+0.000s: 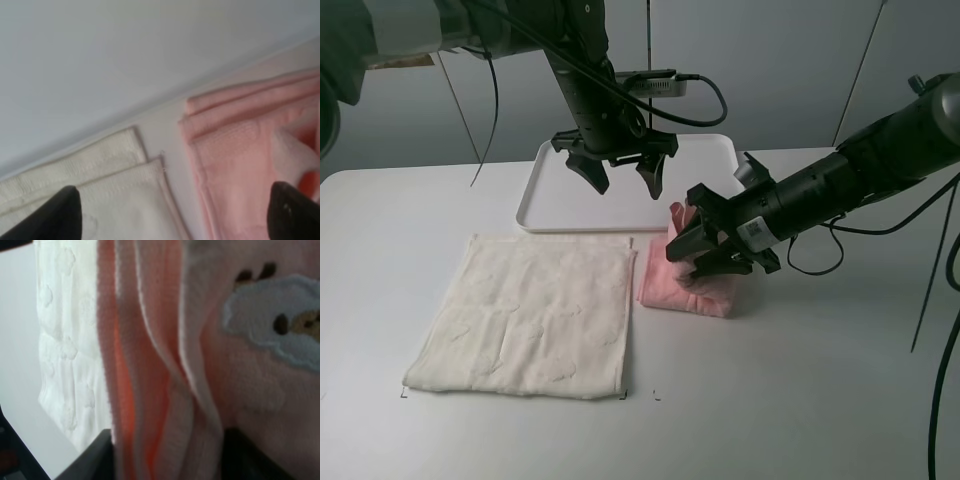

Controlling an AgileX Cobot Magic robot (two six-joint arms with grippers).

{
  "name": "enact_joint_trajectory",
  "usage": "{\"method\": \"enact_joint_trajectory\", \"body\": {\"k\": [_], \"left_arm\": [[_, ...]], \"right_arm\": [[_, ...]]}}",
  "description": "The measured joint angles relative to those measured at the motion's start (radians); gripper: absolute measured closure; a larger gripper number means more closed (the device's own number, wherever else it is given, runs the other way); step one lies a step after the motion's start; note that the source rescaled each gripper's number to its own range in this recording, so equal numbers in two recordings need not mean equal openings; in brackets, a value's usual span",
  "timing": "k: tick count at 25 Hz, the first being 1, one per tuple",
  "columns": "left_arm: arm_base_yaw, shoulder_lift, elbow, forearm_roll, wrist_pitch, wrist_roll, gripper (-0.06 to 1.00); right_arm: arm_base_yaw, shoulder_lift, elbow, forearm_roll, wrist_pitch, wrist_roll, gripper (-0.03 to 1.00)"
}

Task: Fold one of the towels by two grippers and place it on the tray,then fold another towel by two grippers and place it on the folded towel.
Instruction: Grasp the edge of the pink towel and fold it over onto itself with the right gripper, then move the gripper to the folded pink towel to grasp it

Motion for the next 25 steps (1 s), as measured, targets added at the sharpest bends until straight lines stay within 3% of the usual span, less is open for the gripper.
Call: {"method": "enact_joint_trajectory", "body": {"k": [7, 13, 19, 25], "left_arm": [[0.004, 0.0, 0.0, -0.002, 0.0, 0.005, -0.01], [0.021, 0.0, 0.0, -0.006, -0.002, 0.007, -0.01], [0.03, 0.0, 0.0, -0.006, -0.002, 0.012, -0.01], [0.03, 0.0, 0.0, -0.03, -0.002, 0.025, -0.01]], "right_arm": [[0.0, 0.0, -0.022, 0.002, 0.049, 0.0, 0.24], [-0.031, -0.055, -0.024, -0.049, 0.049, 0.02, 0.22], [-0.172, -0.064, -0.028, -0.19, 0.023, 0.132, 0.22], [-0.181, -0.016, -0.028, -0.212, 0.002, 0.148, 0.22]]}}
